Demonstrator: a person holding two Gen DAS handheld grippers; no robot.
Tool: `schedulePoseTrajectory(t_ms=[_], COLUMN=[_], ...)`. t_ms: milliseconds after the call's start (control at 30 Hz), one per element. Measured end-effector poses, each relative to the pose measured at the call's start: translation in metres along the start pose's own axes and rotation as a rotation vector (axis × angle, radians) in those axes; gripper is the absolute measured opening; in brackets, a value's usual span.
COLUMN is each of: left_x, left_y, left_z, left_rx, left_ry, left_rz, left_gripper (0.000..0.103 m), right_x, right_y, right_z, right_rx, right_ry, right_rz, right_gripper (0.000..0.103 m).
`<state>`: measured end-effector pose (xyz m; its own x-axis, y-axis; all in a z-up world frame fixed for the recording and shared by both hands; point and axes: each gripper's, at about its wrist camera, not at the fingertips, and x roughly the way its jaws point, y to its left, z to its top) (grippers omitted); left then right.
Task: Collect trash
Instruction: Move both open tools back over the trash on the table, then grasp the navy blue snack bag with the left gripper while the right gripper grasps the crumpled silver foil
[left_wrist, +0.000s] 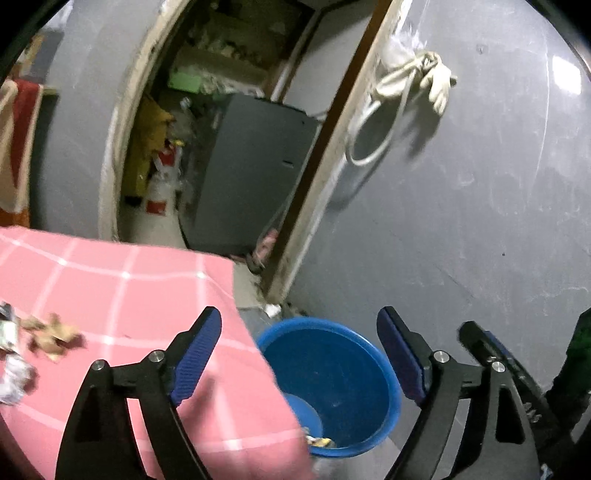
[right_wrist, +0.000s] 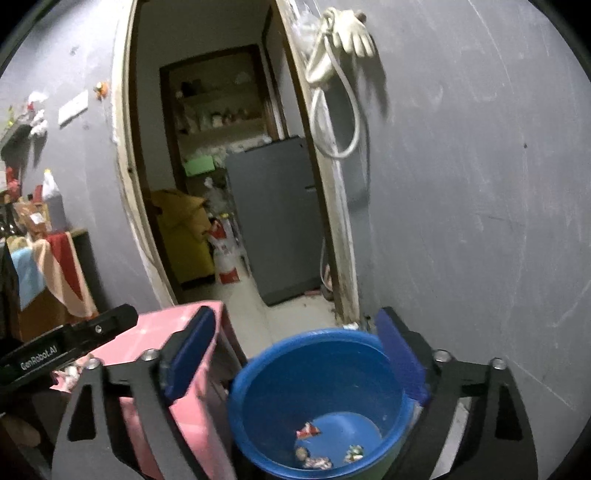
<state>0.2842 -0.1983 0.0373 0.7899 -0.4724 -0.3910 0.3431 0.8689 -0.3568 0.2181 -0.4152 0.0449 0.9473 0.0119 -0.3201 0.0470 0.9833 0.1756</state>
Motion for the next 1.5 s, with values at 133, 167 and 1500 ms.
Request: schedulePoseTrajectory(t_ms=[133,167,1500], left_x=[-0.035,-0.042,-0.223], left_y=[0.010,0.010,0.148], left_z=[0.009,0.010,-0.033], left_rx=[0.028,0.038,0.088], left_ry=[-0.100,-0.122,-0.287], left_rz=[0.042,0.050,0.488], left_gripper=[0.098,0.098,0.100], right_x=[-0.014,-0.017,-0.043], right_y=[0.018,0.025,0.226], right_z=[0.009,0.010,-0.026], right_rx=[-0.006,-0.012,-0.270], right_ry=[-0.057,-0.069,-0.179], right_rz=[0.038,0.049,0.396], right_gripper=[0.103,0.103,0.103])
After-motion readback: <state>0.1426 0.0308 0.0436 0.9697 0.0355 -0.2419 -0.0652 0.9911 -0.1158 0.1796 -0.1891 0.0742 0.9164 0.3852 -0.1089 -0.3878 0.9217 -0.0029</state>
